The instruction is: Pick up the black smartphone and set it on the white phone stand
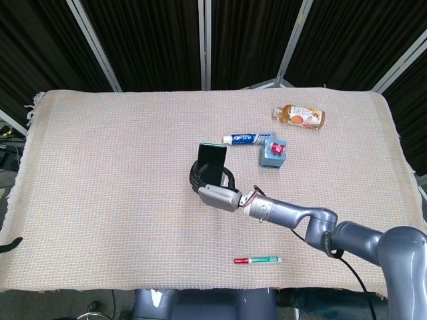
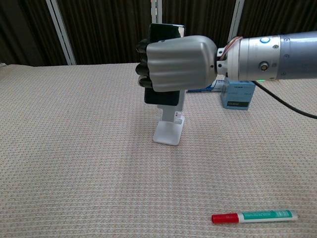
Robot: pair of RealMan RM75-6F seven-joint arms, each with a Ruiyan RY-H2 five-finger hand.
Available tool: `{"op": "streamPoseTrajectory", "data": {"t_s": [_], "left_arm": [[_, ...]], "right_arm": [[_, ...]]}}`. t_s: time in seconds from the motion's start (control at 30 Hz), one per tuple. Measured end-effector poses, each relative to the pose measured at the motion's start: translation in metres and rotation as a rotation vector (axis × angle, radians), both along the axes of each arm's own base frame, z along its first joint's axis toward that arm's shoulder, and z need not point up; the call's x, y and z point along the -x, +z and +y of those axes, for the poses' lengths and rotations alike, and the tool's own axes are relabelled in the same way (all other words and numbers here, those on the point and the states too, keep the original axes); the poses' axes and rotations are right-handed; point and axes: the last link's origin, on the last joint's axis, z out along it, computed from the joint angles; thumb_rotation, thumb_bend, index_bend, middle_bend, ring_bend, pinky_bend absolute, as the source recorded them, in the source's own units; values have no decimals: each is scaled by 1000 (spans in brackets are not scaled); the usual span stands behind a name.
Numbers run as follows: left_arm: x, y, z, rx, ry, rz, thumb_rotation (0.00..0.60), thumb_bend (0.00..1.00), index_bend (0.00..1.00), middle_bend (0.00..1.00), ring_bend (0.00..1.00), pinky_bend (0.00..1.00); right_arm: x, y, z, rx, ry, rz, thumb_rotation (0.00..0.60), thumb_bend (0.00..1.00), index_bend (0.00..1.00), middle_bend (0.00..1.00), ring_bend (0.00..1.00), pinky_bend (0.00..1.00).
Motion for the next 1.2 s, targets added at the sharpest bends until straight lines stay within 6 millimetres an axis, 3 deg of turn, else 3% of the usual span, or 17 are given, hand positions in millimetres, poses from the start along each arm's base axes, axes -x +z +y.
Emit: {"op": "streamPoseTrajectory", "data": {"t_s": [0.47, 0.8, 1.2], "left_arm": [[1, 0, 2, 3, 4, -6, 600, 0, 0, 0, 0, 0], [1, -1, 2, 5, 4, -4, 600, 0, 0, 0, 0, 0], [2, -1, 3, 5, 9, -1, 600, 0, 0, 0, 0, 0]], "right_arm": [[13, -20, -5, 84, -76, 64, 600, 197, 505, 481, 455, 335], [22, -30, 2, 78, -116, 53, 600, 197, 498, 469, 455, 336], [26, -40, 6, 70, -138, 36, 600, 188, 427, 440, 455, 336]]}}
